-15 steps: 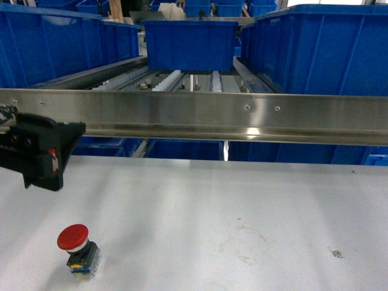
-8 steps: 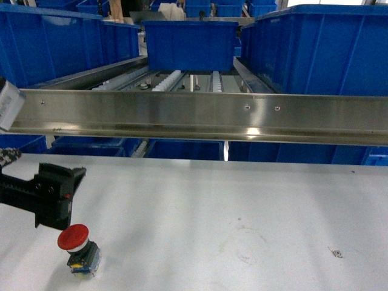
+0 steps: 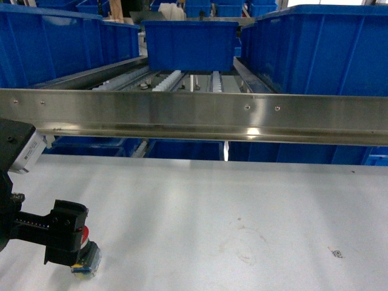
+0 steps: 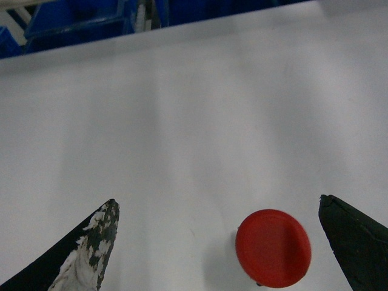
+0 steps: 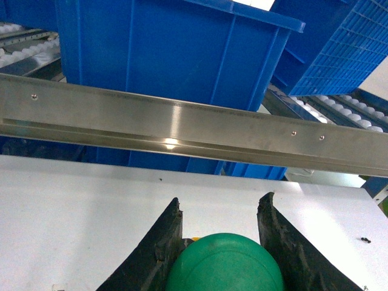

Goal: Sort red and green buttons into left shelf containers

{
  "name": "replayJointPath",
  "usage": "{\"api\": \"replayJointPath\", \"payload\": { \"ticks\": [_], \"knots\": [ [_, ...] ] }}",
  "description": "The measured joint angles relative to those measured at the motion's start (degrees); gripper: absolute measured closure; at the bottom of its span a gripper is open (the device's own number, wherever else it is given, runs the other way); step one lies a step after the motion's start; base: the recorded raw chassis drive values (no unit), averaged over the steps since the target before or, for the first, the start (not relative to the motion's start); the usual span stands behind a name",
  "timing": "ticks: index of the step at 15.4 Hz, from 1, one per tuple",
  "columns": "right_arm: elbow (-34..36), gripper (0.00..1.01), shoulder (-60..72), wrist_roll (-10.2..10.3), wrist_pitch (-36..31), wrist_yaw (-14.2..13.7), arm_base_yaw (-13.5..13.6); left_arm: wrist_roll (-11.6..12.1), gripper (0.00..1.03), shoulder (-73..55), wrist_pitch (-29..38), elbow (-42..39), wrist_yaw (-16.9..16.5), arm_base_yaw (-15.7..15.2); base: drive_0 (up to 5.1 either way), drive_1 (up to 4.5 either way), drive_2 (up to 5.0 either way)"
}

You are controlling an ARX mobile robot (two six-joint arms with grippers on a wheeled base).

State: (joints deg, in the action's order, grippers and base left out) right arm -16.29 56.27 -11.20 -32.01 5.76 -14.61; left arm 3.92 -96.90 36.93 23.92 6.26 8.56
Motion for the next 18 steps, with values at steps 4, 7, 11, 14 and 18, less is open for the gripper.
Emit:
{"api": "replayJointPath", "payload": {
  "ticks": [4,7,11,14,18],
  "knots": [
    [0.0,0.68,0.0,0.0,0.0,0.0,0.0,2.8,0.05,1.4,4.8,-0.6,2.8,0.0,0.0,0.0,0.0],
    [0.0,0.68,0.0,0.0,0.0,0.0,0.0,3.5,0.05,0.7,5.9,-0.7,1.6,0.3,0.0,0.0,0.0],
    [0.0,0.68,0.0,0.0,0.0,0.0,0.0,-3.1,0.05,-5.3,4.3,0.7,-0.7,1.0,0.0,0.0,0.0],
    [0.0,0.68,0.0,0.0,0.0,0.0,0.0,-5.5,0.05,-7.0,4.2,1.0,0.0,1.1,0.0,0.0,0.0],
    [0.0,0.68,0.0,0.0,0.0,0.0,0.0,-6.8,0.05,-13.4,5.4,3.2,-0.6,2.0,0.0,0.0,0.0]
  ]
}}
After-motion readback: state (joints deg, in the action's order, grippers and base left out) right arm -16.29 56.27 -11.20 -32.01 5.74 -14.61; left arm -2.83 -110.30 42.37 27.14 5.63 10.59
